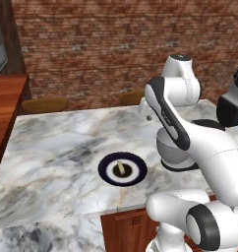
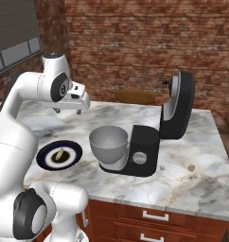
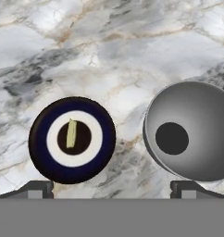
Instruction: Add butter and sugar cubes to the stand mixer bowl and then turn on the stand mixer to begin making frosting.
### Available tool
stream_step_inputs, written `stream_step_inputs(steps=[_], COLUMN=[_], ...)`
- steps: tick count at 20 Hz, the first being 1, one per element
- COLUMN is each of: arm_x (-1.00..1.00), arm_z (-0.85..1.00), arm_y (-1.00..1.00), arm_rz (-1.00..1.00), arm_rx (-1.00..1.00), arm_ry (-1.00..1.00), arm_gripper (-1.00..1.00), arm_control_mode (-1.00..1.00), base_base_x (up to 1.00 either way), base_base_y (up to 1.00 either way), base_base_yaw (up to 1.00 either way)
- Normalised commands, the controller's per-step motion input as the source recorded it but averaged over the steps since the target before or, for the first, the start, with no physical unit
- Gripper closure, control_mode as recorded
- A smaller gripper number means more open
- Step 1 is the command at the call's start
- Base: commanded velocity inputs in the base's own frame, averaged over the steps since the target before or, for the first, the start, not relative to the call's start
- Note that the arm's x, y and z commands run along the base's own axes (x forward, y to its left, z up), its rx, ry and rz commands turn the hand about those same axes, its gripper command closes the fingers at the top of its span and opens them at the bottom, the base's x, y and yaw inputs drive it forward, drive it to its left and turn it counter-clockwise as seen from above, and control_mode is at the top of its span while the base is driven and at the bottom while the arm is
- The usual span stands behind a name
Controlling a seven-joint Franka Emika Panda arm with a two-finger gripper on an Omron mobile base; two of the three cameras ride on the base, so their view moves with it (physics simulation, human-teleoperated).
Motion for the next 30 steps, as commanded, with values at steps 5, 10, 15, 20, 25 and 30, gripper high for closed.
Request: stream_step_inputs(steps=[5, 10, 15, 20, 25, 30], arm_x=[0.0, 0.0, 0.0, 0.0, 0.0, 0.02], arm_z=[0.0, 0.0, 0.0, 0.0, 0.0, -0.23], arm_y=[0.0, 0.0, 0.0, 0.0, 0.0, 0.24], arm_rz=[0.0, 0.0, 0.0, 0.0, 0.0, 0.0], arm_rx=[0.0, 0.0, 0.0, 0.0, 0.0, 0.0], arm_ry=[0.0, 0.0, 0.0, 0.0, 0.0, 0.05], arm_gripper=[-1.0, -1.0, -1.0, -1.0, -1.0, -1.0], arm_control_mode=[1.0, 1.0, 1.0, 1.0, 1.0, -1.0], base_base_x=[0.47, 0.22, 0.0, 0.0, 0.0, 0.0], base_base_y=[-0.07, 0.0, 0.0, 0.0, 0.0, 0.0], base_base_yaw=[0.02, 0.0, 0.0, 0.0, 0.0, 0.0])
